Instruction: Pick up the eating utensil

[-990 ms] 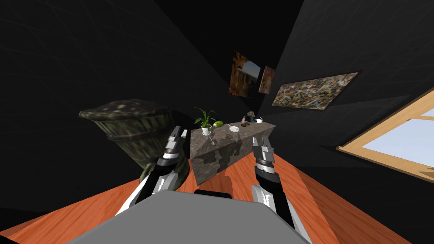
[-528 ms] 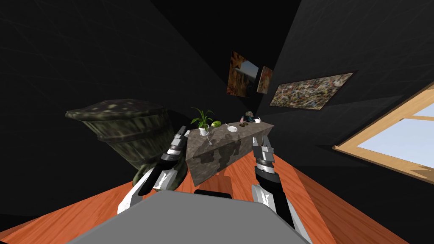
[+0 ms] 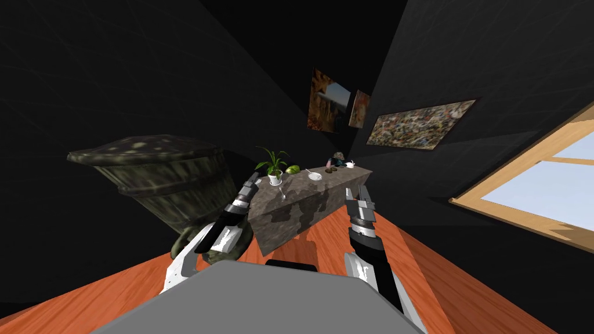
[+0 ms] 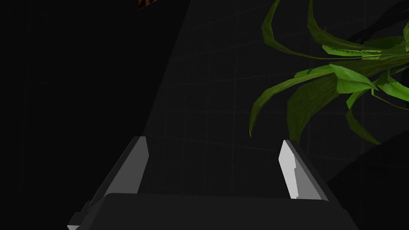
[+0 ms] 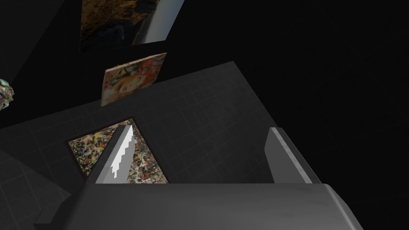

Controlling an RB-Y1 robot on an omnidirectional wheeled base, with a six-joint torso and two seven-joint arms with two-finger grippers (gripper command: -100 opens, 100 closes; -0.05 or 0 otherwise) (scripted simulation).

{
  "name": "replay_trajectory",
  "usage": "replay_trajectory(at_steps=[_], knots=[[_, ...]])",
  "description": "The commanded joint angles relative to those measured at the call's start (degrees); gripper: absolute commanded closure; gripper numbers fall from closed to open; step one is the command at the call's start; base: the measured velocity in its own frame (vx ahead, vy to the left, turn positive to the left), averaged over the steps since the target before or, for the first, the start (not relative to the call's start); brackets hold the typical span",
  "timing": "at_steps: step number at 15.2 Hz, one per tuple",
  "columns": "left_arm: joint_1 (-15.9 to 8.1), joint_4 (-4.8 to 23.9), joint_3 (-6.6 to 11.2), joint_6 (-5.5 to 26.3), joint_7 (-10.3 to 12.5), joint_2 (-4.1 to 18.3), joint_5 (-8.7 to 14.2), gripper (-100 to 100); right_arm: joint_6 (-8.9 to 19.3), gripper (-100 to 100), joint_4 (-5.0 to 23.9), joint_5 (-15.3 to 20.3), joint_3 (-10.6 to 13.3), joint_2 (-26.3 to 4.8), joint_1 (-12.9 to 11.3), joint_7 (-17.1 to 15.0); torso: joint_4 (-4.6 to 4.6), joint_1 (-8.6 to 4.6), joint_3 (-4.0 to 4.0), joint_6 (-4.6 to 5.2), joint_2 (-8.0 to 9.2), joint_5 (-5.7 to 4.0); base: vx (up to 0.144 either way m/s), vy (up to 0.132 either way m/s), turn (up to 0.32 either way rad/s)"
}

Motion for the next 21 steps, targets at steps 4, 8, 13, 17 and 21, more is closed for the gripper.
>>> replay_trajectory(at_steps=[4, 8, 13, 17, 21], knots=[[-2.2, 1.2, 0.54, 6.1, -0.1, 1.9, 0.4, -100, 0.0, 0, 0.0, 0.0, 0.0, 0.0, 0.0, 0.0, -0.01, -0.01, -0.03, 0.01, -0.06, 0.00, 0.024, -0.070, -0.026], [-4.3, 2.8, 1.03, 11.0, -0.4, 3.6, 0.8, -100, 0.0, 0, 0.0, 0.0, 0.0, 0.0, 0.0, 0.0, -0.02, 0.00, -0.04, 0.00, -0.06, 0.00, 0.021, -0.073, -0.022], [-6.3, 4.6, 1.49, 16.4, -1.1, 5.5, 1.2, -100, 0.0, 0, 0.0, 0.0, 0.0, 0.0, 0.0, 0.0, -0.01, 0.00, -0.03, 0.00, -0.05, 0.00, 0.021, -0.070, -0.026], [-7.3, 5.6, 1.70, 20.4, -1.5, 6.5, 1.5, -100, 0.0, 0, 0.0, 0.0, 0.0, 0.0, 0.0, 0.0, -0.01, 0.03, -0.02, 0.00, -0.04, 0.01, 0.022, -0.063, -0.026], [-9.1, 7.9, 2.05, 25.7, -2.6, 8.5, 2.1, -100, 0.0, 0, 0.0, 0.0, 0.0, 0.0, 0.0, 0.0, 0.00, -0.03, 0.00, 0.00, 0.00, -0.01, 0.015, -0.083, -0.032]])
